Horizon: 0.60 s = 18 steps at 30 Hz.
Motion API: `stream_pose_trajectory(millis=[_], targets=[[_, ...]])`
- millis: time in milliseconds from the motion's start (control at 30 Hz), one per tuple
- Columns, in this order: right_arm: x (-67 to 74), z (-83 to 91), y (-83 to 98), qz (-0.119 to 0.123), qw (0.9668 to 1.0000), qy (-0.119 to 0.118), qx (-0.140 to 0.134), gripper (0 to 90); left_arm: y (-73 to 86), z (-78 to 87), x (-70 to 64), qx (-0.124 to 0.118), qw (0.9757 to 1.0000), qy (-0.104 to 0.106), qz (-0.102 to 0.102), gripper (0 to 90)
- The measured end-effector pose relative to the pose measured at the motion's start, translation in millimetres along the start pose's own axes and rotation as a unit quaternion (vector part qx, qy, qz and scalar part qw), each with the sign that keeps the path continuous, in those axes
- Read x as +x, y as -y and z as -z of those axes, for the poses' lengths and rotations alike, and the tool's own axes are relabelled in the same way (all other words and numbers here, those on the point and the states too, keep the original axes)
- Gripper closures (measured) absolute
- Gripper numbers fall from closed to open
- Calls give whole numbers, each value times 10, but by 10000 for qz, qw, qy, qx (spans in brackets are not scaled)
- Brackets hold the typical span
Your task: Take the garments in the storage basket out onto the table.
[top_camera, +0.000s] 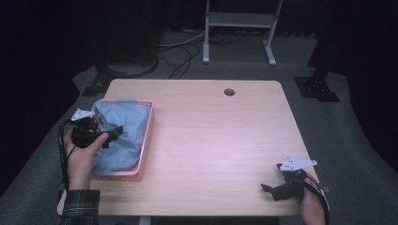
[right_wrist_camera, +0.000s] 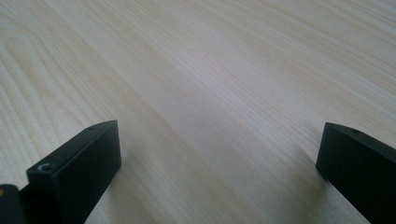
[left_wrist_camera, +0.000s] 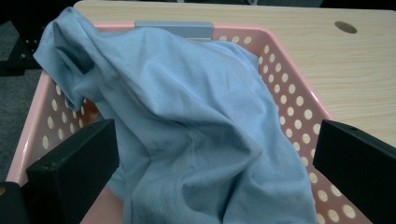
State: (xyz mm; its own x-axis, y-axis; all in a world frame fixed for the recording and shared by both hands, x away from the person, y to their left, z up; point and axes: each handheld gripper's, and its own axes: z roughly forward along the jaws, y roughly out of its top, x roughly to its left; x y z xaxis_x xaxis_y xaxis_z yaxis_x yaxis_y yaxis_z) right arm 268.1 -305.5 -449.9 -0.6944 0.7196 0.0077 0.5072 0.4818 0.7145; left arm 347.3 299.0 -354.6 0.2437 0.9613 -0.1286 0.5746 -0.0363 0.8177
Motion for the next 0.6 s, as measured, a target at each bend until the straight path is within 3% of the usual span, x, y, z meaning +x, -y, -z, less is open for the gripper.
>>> stream_pose_trajectory(millis=[600], targets=[[0, 0, 0, 0, 10000, 1, 1, 0, 67, -205, 44, 352, 9993, -136, 23, 0]])
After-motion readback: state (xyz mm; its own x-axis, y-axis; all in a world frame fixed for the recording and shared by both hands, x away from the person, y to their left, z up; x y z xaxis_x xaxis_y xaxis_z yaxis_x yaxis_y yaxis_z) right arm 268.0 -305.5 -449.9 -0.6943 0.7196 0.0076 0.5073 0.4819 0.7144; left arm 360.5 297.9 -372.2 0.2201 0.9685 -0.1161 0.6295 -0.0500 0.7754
